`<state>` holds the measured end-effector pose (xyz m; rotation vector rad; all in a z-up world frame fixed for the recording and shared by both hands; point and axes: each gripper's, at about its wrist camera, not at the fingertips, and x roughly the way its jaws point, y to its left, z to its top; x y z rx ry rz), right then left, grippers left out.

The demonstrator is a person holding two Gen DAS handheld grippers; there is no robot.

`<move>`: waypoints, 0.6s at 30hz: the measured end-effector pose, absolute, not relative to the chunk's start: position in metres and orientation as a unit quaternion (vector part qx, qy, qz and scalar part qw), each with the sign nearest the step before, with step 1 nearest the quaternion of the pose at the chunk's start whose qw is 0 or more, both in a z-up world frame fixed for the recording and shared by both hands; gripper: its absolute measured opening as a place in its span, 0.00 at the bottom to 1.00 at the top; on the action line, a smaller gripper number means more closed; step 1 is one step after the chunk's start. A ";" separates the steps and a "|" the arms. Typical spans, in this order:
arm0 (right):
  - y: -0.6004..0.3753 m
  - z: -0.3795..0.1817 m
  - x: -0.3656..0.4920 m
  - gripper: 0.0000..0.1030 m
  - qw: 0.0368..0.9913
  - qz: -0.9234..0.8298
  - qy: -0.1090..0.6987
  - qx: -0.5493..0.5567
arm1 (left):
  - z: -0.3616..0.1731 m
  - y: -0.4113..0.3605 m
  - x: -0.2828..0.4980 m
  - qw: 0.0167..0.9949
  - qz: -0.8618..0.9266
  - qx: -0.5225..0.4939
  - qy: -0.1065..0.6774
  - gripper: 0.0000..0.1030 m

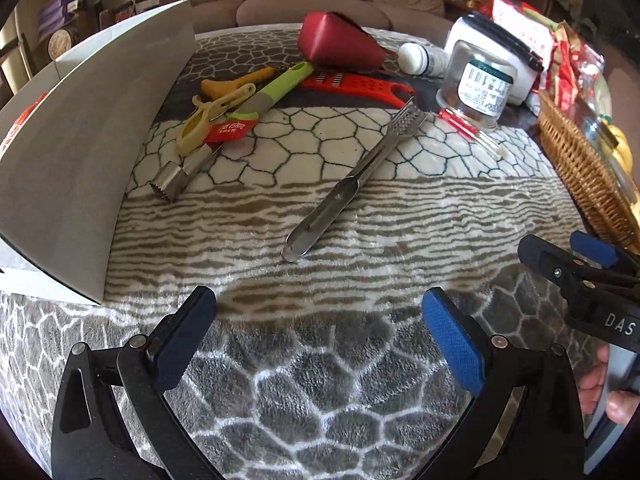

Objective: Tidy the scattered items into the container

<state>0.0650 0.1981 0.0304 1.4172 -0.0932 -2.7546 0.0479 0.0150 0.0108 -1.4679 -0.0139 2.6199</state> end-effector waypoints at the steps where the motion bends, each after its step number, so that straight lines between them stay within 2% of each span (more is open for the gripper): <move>1: 0.198 0.029 0.065 1.00 0.018 -0.888 -0.032 0.458 | 0.009 0.015 0.046 0.068 0.870 -0.488 -0.002 1.00; 5: 0.199 0.022 0.065 1.00 0.015 -0.886 -0.035 0.463 | 0.008 0.017 0.046 0.068 0.873 -0.482 0.013 1.00; 10: 0.186 0.012 0.067 1.00 0.008 -0.888 0.007 0.460 | 0.006 0.020 0.050 0.058 0.880 -0.471 0.024 1.00; 18: 0.186 0.010 0.068 1.00 0.005 -0.893 0.007 0.449 | 0.005 0.022 0.050 0.046 0.883 -0.467 0.022 1.00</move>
